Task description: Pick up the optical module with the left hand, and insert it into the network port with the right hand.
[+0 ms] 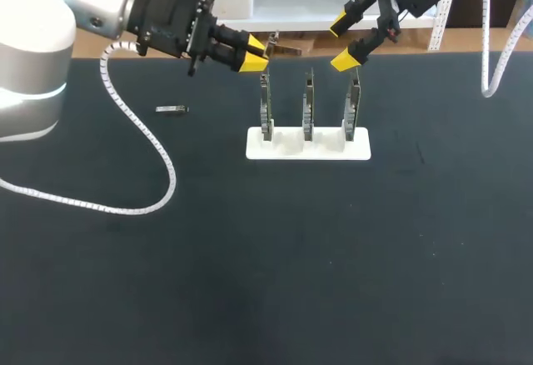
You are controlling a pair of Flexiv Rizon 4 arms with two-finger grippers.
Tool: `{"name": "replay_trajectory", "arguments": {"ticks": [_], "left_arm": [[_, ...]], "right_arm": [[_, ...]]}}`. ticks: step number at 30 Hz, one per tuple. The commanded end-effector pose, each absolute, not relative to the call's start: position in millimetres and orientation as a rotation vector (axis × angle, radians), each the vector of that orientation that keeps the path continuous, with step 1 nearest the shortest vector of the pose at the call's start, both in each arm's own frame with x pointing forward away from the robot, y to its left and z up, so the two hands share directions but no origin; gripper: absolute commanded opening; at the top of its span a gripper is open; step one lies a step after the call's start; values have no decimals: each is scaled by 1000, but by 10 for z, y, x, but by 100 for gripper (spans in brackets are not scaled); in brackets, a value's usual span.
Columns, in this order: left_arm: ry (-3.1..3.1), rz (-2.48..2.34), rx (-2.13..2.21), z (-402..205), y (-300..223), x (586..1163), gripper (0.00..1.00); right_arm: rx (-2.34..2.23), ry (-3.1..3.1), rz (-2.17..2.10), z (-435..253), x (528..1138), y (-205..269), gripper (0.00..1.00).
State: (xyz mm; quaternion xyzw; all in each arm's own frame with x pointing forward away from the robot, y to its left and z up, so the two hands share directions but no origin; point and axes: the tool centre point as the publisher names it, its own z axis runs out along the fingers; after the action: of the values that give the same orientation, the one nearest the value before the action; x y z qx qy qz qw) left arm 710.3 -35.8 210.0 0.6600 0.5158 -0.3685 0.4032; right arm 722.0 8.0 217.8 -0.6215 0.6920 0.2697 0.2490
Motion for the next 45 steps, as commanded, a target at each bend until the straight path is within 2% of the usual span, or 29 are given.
{"name": "replay_trajectory", "arguments": {"ticks": [1, 25, 35, 45], "left_arm": [[1301, -935, 1673, 2102, -362, 7137, 0], [1301, -935, 1673, 2102, -362, 7137, 0], [1274, -876, 1657, 2413, -555, 7021, 0], [1327, -877, 1541, 2290, -640, 6902, 0]], "right_arm": [[-1689, 1885, 730, 2178, 7197, 73, 100], [-1689, 1885, 730, 2178, 7197, 73, 100], [-1689, 1885, 730, 2178, 7197, 73, 100], [-1689, 1885, 730, 2178, 7197, 73, 100]]}}
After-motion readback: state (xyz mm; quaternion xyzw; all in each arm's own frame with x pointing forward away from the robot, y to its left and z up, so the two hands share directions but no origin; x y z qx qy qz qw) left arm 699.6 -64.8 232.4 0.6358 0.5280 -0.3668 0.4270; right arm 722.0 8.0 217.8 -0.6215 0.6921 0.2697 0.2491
